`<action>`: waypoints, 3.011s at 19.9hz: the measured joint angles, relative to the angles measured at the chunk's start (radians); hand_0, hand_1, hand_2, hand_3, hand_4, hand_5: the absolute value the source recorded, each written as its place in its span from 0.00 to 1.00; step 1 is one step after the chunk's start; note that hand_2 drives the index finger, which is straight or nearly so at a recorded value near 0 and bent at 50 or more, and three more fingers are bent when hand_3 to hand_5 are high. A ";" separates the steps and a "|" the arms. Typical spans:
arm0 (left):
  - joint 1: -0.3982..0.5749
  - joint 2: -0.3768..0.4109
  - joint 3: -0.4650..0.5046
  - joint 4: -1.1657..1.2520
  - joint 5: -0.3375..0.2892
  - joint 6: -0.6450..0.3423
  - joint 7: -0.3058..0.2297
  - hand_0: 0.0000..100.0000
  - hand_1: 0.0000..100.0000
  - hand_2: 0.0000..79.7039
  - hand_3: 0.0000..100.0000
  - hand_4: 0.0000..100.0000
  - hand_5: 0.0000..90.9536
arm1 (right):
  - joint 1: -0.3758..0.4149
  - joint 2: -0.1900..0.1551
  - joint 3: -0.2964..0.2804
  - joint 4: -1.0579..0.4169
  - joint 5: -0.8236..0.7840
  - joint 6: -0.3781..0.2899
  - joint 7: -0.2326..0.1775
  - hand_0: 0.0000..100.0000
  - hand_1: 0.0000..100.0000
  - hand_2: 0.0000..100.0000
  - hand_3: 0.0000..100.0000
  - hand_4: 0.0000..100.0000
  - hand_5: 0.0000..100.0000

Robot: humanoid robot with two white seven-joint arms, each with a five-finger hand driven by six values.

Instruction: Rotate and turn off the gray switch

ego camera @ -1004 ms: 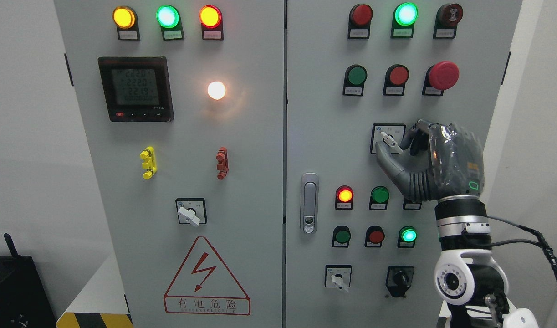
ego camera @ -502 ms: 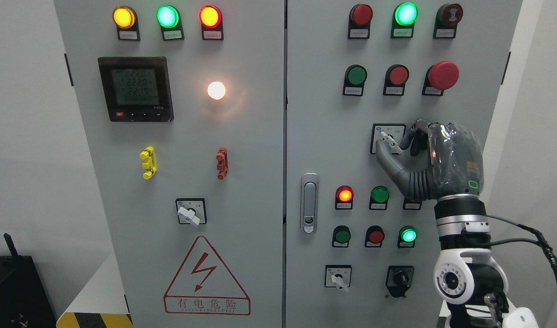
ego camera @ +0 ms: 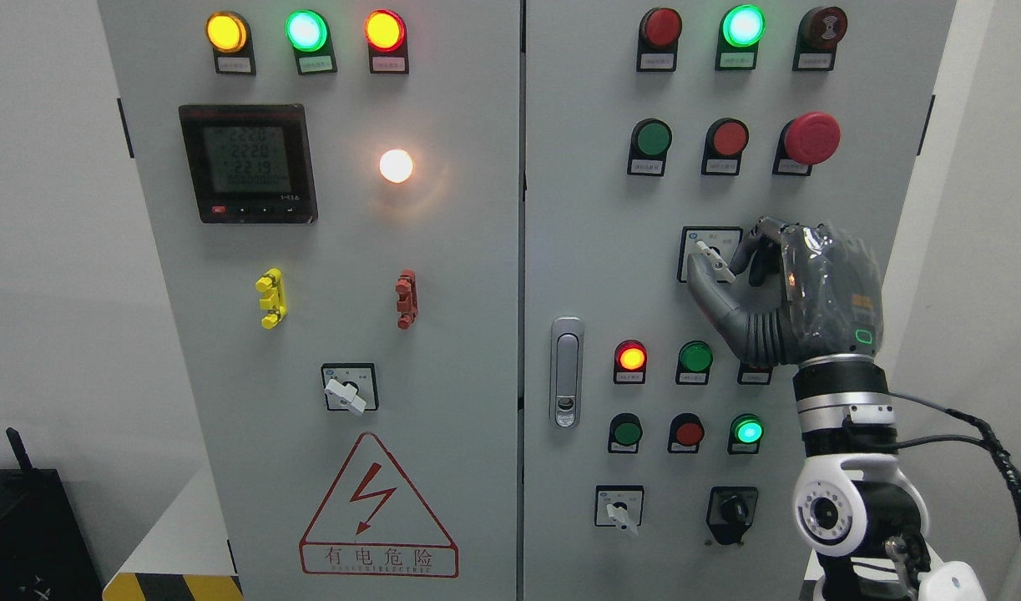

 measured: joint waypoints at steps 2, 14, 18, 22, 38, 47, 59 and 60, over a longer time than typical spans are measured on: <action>0.000 0.000 0.000 0.000 0.000 0.000 0.000 0.12 0.39 0.00 0.00 0.00 0.00 | 0.000 0.000 0.001 0.000 0.000 0.000 0.001 0.37 0.38 0.69 0.87 0.81 0.93; 0.000 0.000 0.000 0.000 0.000 0.000 0.000 0.12 0.39 0.00 0.00 0.00 0.00 | 0.000 0.000 0.003 0.000 0.000 -0.001 0.005 0.49 0.37 0.71 0.88 0.81 0.93; 0.000 0.000 0.000 0.000 0.000 0.000 0.000 0.12 0.39 0.00 0.00 0.00 0.00 | 0.000 0.000 0.004 0.001 0.000 -0.001 0.007 0.51 0.36 0.71 0.88 0.81 0.93; 0.000 0.000 0.000 0.000 0.000 0.000 0.000 0.12 0.39 0.00 0.00 0.00 0.00 | -0.001 0.000 0.004 0.001 0.000 -0.002 0.014 0.53 0.36 0.71 0.89 0.81 0.93; 0.000 0.000 0.000 0.000 0.000 0.000 0.000 0.12 0.39 0.00 0.00 0.00 0.00 | -0.001 0.000 0.006 0.003 -0.003 -0.003 0.027 0.60 0.30 0.73 0.90 0.82 0.94; 0.000 0.000 0.000 0.000 0.000 0.000 0.000 0.12 0.39 0.00 0.00 0.00 0.00 | -0.001 -0.001 0.007 0.003 -0.004 -0.003 0.025 0.65 0.28 0.73 0.91 0.82 0.94; 0.000 0.000 0.000 0.000 0.000 0.000 0.000 0.12 0.39 0.00 0.00 0.00 0.00 | 0.008 -0.013 0.002 -0.009 -0.006 -0.010 0.023 0.59 0.28 0.73 0.91 0.82 0.94; 0.000 0.000 0.000 0.000 0.000 0.000 0.000 0.12 0.39 0.00 0.00 0.00 0.00 | 0.009 -0.014 0.002 -0.012 -0.006 -0.010 0.023 0.58 0.28 0.73 0.91 0.82 0.94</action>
